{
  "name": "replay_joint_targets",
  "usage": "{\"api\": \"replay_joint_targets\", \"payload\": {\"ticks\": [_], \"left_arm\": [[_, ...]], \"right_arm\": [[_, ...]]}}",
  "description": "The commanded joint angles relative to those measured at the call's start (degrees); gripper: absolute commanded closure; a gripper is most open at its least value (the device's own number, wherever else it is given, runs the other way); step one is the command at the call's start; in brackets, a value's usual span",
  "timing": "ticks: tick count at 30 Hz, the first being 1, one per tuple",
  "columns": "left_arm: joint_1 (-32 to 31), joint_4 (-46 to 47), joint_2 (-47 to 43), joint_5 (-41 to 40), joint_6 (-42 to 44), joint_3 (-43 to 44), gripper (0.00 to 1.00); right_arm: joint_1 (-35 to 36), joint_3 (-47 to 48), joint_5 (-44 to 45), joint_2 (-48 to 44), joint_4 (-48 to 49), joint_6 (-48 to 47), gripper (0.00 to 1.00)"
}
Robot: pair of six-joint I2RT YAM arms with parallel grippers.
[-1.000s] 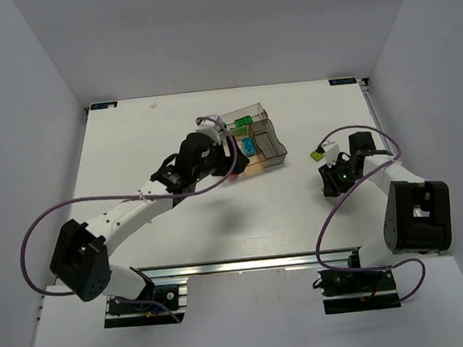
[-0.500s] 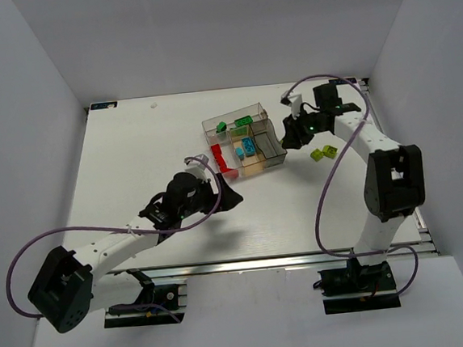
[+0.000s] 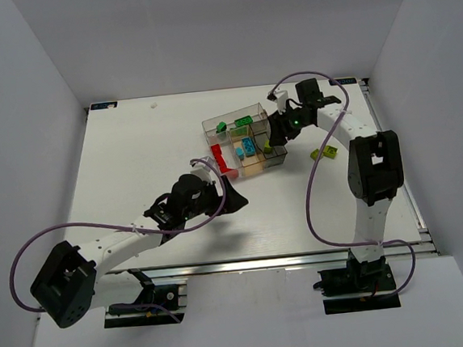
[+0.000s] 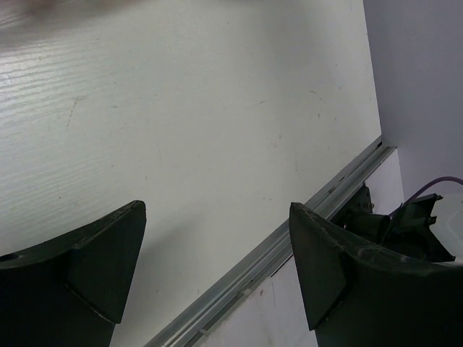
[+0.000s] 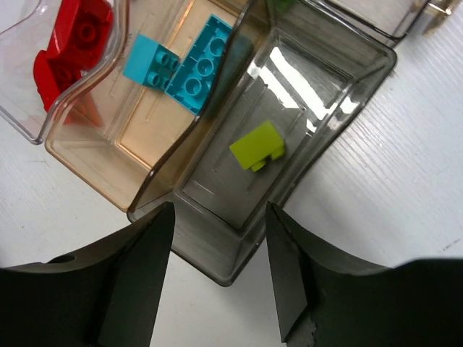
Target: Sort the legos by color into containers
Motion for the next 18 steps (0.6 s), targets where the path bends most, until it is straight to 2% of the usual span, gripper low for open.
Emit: {"api": "replay_joint_targets", "payload": {"ticks": [1, 7, 11, 14, 15, 18], "left_arm": [[-0.3, 1.2, 0.1, 0.4, -0.1, 1.3, 0.11], [-0.3, 1.1, 0.0, 0.1, 0.1, 1.1, 0.15], [-0.3, 1.3, -0.9, -0.2, 0.1, 0.1, 0.15], [-0.3, 1.1, -1.1, -0.3, 0.1, 0.0, 0.15], [-0.3, 1.1, -1.1, -0.3, 0.1, -0.1, 0.15], [-0.3, 1.6, -0.7, -0.2, 0.2, -0.2, 0.15]], "right_arm": [[-1.4, 1.7, 1.1, -2.3, 0.9, 1.6, 0.41], [-6.4, -0.2, 5.2, -6.0, 0.5, -0.2, 0.50], [-11.5, 1.6, 4.6, -4.3, -6.7, -6.4, 0.52], [-15.7, 3.0, 5.1, -2.7, -13.1, -13.2, 0.44], [-16.8, 2.2, 5.4, -2.7, -13.9, -17.1, 0.37], [-17.8, -0.3, 9.0, -2.4, -16.6, -23.9, 0.30]]}}
